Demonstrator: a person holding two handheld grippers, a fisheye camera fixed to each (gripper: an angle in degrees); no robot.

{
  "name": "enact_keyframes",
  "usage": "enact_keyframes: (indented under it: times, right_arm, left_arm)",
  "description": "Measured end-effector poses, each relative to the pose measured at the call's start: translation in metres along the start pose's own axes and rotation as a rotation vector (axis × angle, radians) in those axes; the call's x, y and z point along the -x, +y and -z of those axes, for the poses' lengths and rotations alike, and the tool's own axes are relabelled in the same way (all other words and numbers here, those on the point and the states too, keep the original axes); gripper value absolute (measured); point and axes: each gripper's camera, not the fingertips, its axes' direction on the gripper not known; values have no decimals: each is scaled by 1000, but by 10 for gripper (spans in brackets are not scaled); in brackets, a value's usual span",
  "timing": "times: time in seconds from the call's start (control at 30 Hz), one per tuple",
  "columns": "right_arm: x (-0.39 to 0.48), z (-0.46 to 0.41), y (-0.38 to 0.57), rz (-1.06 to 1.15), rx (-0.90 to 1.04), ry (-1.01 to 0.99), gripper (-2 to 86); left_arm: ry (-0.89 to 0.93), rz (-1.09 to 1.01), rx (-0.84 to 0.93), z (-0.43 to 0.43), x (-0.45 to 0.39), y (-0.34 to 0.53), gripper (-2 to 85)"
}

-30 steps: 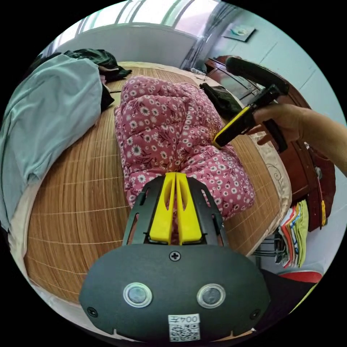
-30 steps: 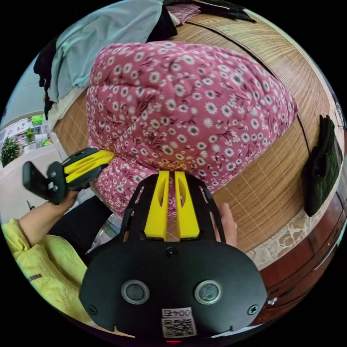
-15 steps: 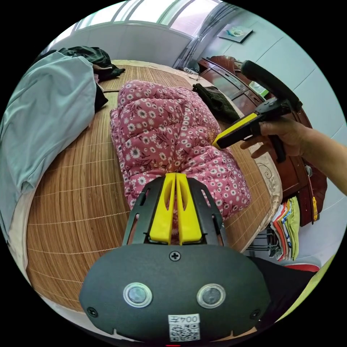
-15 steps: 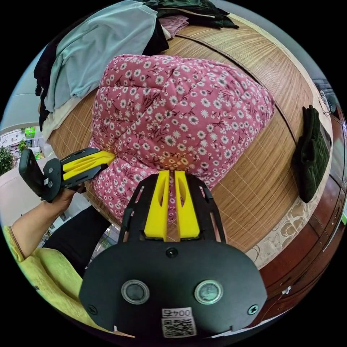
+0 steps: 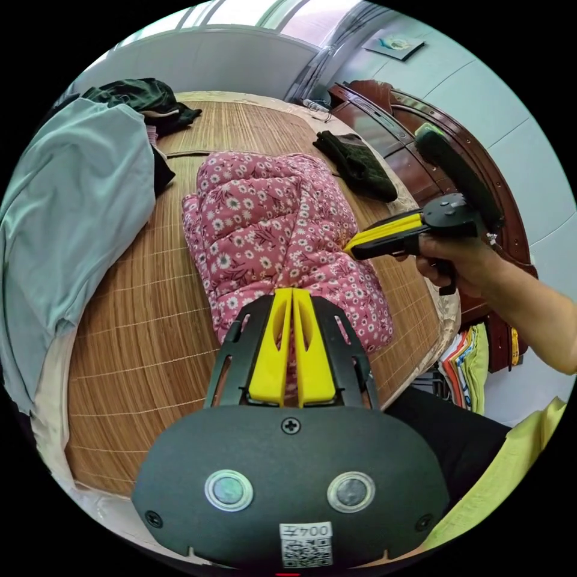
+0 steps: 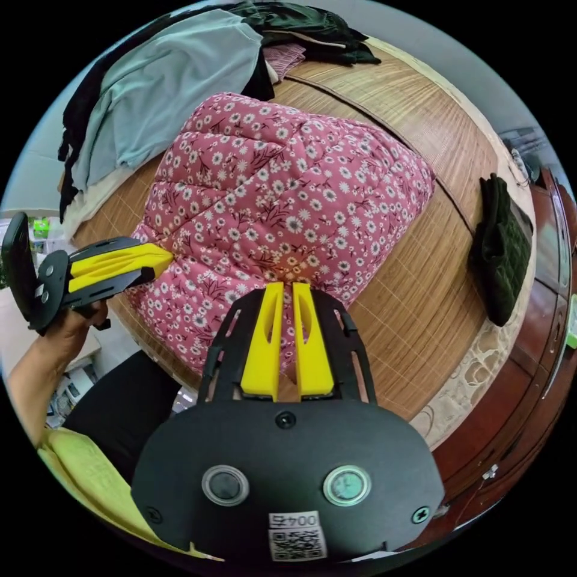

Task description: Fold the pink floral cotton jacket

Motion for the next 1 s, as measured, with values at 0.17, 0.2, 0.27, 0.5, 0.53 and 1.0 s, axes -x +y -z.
enact_keyframes:
  times: [0.17, 0.2, 0.27, 0.5, 0.53, 1.0]
  right_arm:
    - [-41, 7, 15, -49, -14, -192, 49]
    - [-52, 12, 23, -51, -35, -245, 53]
    - [-68, 19, 38, -62, -72, -308, 66]
    - [-99, 44, 95, -114, -311, -510, 56]
    - [-89, 51, 99, -88, -364, -483, 52]
    - [-33, -1, 70, 92, -194, -255, 38]
  left_arm:
    - [30, 98, -85, 22, 11, -23, 7]
    - [22, 108, -99, 24, 13, -26, 9]
    - [-5, 153, -149, 31, 23, -37, 18]
    - [-66, 127, -145, 25, 51, -59, 103]
    - [-65, 122, -136, 20, 55, -61, 125]
    - [309, 312, -1, -72, 200, -60, 275]
